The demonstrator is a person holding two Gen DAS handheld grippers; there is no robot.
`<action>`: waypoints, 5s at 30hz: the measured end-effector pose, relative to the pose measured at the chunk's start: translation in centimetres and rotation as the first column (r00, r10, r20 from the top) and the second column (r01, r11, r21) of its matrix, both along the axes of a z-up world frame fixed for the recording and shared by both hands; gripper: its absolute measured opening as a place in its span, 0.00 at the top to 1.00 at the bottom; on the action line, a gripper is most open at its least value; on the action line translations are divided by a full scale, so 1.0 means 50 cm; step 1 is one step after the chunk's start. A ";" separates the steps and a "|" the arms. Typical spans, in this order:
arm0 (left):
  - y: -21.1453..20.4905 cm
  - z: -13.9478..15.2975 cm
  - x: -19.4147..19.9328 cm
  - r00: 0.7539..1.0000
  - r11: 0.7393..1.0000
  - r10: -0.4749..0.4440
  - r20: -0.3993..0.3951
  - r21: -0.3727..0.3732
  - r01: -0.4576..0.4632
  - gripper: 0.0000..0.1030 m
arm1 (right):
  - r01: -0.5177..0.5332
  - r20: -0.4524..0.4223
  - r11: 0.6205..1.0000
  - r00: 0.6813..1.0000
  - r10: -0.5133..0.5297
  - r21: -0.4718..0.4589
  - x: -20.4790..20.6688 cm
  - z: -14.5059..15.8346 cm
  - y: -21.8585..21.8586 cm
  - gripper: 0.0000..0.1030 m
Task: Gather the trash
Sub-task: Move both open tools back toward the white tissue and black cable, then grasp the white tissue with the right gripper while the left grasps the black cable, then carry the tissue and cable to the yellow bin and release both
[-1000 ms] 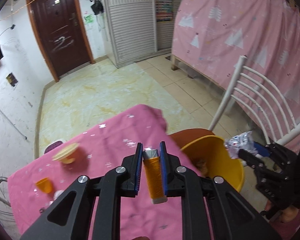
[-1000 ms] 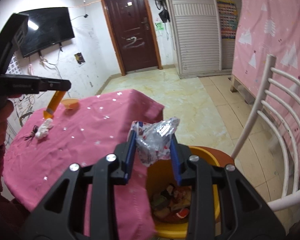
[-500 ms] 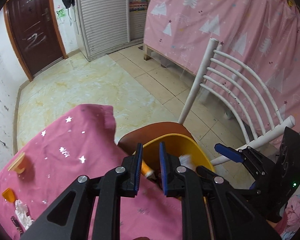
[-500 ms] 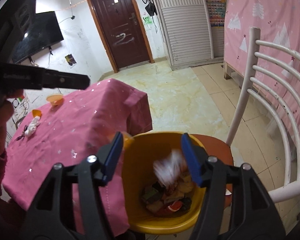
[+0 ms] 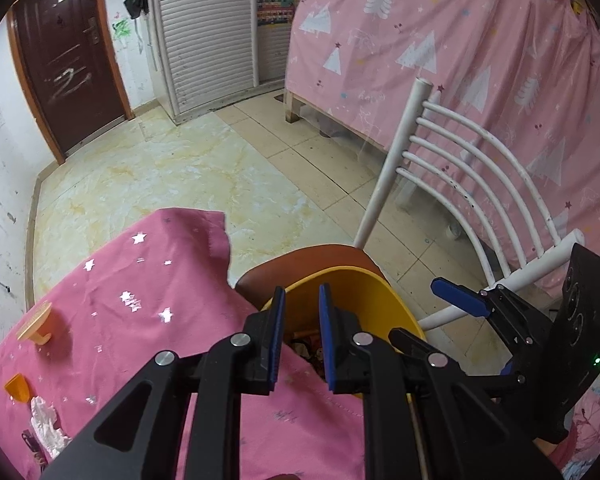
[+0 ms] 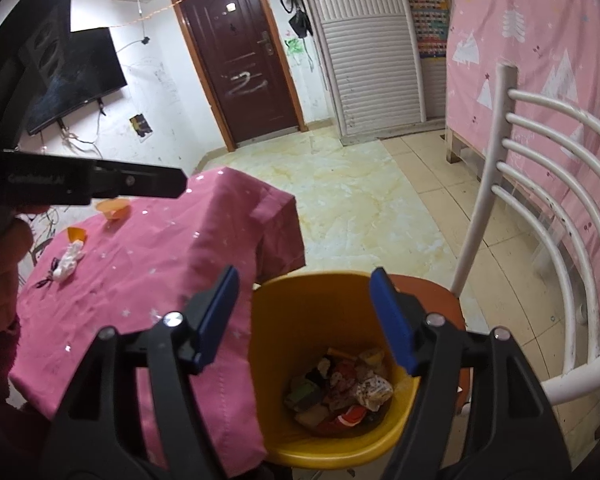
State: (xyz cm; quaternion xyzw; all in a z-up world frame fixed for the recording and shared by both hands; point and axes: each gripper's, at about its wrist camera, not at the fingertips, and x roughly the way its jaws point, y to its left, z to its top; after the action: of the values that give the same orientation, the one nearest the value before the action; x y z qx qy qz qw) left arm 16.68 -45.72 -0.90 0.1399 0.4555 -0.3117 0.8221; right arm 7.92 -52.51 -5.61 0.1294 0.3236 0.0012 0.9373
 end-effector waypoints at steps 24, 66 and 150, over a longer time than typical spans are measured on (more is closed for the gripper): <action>0.430 0.053 0.091 0.959 0.961 0.276 0.055 -0.034 -0.275 0.57 | -0.287 -0.008 0.953 0.958 0.287 -0.102 0.141 0.083 0.326 0.22; 0.762 -0.129 0.086 0.918 0.919 0.393 -0.049 0.044 -0.391 0.54 | -0.601 -0.234 0.777 0.796 0.558 -0.190 0.232 -0.003 0.720 0.56; 0.000 0.040 -0.074 0.982 0.991 -0.124 0.140 0.072 0.115 0.87 | -0.011 -0.037 1.000 0.999 0.010 -0.017 0.000 -0.016 -0.004 0.56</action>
State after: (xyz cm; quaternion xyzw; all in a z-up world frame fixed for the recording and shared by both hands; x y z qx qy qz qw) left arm 12.97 -45.75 1.08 0.2153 0.3952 -0.3350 0.8278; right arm 7.90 -52.73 -6.40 0.1197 0.3416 0.0008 0.9322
